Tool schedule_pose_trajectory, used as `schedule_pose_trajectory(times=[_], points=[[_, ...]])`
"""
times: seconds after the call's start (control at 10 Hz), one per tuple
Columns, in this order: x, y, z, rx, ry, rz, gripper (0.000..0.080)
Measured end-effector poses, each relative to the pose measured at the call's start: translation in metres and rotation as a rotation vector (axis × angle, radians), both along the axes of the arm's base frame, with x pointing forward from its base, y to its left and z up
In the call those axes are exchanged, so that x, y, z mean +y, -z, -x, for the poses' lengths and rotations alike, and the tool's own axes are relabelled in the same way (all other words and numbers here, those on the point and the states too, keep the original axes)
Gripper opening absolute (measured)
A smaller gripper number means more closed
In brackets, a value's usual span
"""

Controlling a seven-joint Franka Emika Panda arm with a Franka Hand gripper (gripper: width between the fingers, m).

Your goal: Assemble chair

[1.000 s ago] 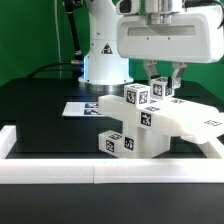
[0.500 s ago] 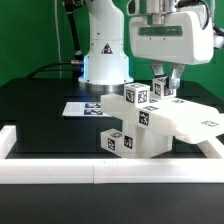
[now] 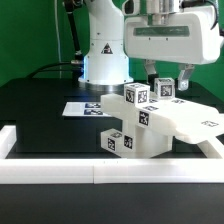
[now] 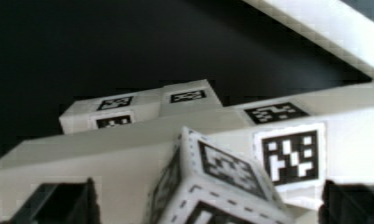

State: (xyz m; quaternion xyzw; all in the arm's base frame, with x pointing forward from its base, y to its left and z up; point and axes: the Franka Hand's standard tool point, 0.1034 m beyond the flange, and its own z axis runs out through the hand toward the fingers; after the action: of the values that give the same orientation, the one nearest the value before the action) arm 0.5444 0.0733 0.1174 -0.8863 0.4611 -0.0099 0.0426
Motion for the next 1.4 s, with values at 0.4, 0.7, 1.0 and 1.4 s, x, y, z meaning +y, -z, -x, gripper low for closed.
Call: schedule_pose_trajectory(times=[0.4, 0.7, 1.0, 1.4], points=[[-0.0023, 0.0000, -0.0003, -0.025, -0.373, 0.022, 0.0649], [-0.0069, 0.0000, -0.0009, -0.042, -0.653, 0.043, 0.0649], [-0.0072, 0.0002, -0.0007, -0.047, -0.788, 0.057, 0.0649], [-0.0072, 0.0002, -0.0007, -0.047, -0.763, 0.056, 0.0286]])
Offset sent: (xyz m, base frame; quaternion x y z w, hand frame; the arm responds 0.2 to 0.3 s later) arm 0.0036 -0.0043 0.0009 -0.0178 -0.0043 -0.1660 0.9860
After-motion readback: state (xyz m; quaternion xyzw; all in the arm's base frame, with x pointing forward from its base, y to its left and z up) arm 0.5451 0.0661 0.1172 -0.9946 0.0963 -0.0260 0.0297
